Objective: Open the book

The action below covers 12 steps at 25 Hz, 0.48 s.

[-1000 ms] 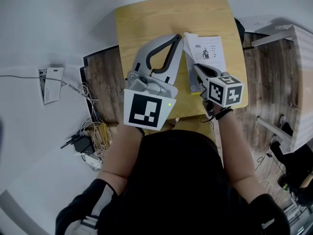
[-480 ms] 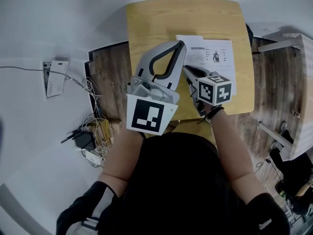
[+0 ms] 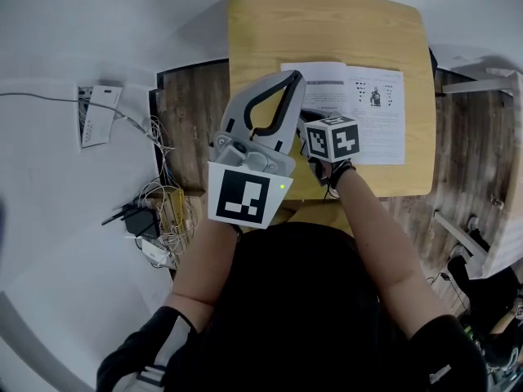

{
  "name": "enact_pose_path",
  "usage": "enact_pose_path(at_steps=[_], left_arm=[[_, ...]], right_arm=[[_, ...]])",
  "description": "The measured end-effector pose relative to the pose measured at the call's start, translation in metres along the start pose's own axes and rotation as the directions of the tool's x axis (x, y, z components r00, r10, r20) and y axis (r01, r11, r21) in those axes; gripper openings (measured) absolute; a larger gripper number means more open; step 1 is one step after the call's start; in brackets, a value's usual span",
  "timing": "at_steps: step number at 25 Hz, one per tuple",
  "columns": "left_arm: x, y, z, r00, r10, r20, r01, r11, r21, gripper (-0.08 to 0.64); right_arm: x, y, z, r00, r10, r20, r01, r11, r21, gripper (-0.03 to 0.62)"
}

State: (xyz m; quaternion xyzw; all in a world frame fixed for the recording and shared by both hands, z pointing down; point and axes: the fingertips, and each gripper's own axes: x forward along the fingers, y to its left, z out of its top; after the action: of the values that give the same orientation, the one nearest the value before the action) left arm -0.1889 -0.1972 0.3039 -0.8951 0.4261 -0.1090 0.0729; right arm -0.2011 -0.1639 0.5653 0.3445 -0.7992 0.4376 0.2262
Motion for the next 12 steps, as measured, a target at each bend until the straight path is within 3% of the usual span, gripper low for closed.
enact_pose_path(at_steps=[5,12], left_arm=[[-0.003,0.004,-0.005,1.000,0.021,-0.012,-0.021,1.000,-0.006,0.011],[0.002,0.002,-0.004,1.000,0.014,-0.010,-0.014,1.000,-0.014,0.011]], right_arm=[[0.022,-0.005,-0.009,0.997,-0.043,-0.058,0.043,0.999,-0.001,0.077],[0.021,-0.004,-0.009,0.996,-0.054,-0.065,0.054,0.999,-0.007,0.091]])
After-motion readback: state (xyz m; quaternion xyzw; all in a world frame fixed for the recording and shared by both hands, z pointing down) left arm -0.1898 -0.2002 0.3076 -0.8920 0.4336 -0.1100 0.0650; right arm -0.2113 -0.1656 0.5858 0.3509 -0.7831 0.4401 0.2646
